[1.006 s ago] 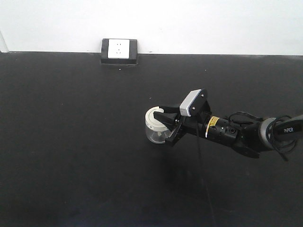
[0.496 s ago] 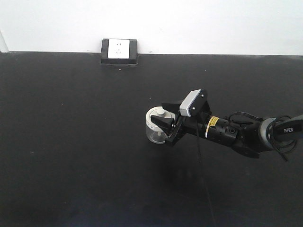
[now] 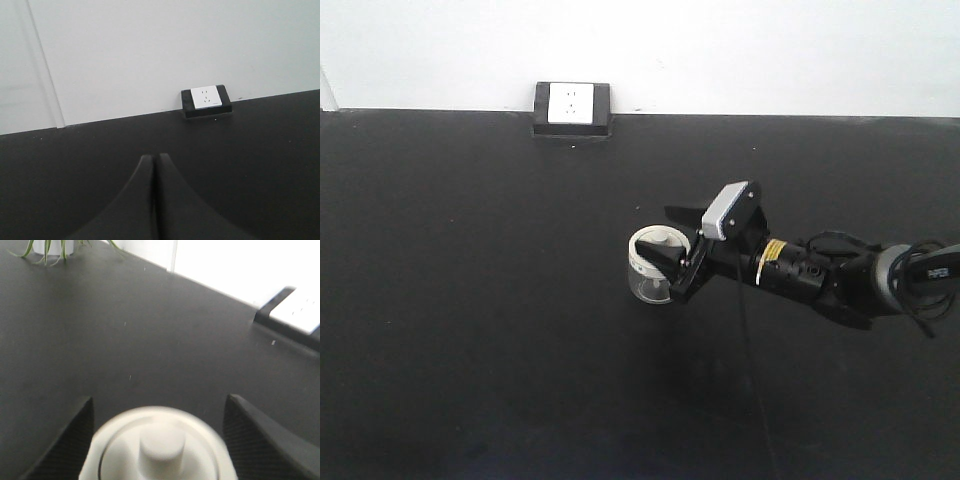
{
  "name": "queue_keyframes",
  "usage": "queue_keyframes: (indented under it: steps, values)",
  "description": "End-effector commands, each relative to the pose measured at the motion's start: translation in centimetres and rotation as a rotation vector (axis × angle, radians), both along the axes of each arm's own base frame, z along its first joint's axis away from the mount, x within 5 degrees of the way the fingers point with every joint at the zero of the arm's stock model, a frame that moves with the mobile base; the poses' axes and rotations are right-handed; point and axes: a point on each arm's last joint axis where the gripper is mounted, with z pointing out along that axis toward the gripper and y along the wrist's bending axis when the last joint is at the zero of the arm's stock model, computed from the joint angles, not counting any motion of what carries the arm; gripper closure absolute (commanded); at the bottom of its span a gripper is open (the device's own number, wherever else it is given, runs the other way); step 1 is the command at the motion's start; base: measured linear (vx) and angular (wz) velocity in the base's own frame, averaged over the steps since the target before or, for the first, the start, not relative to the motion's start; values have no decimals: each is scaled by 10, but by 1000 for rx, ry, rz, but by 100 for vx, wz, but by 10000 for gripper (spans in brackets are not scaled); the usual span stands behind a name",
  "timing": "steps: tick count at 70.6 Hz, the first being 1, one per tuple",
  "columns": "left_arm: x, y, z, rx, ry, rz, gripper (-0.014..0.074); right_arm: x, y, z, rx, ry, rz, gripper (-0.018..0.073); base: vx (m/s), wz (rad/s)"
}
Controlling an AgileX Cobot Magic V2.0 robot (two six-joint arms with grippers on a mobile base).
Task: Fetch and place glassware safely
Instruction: 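Open the right gripper to release the jar's lid knob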
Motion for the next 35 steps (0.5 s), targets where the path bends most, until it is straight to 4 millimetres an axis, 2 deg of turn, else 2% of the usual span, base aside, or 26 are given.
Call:
queue_keyframes:
  steps: [1, 15, 23, 35]
  values:
    - [1, -1, 16, -19, -91, -11, 603, 0, -2, 54, 94, -120, -8, 88, 0, 0]
    - [1, -1, 16, -19, -91, -11, 603, -7, -10, 97, 65, -116, -98, 123, 0, 0]
    - [1, -1, 16, -19, -91, -11, 603, -15, -19, 129, 60, -67, -202, 153, 0, 0]
    - [1, -1, 16, -19, -91, -11, 603, -32, -37, 170, 76, 30, -394, 249, 0, 0]
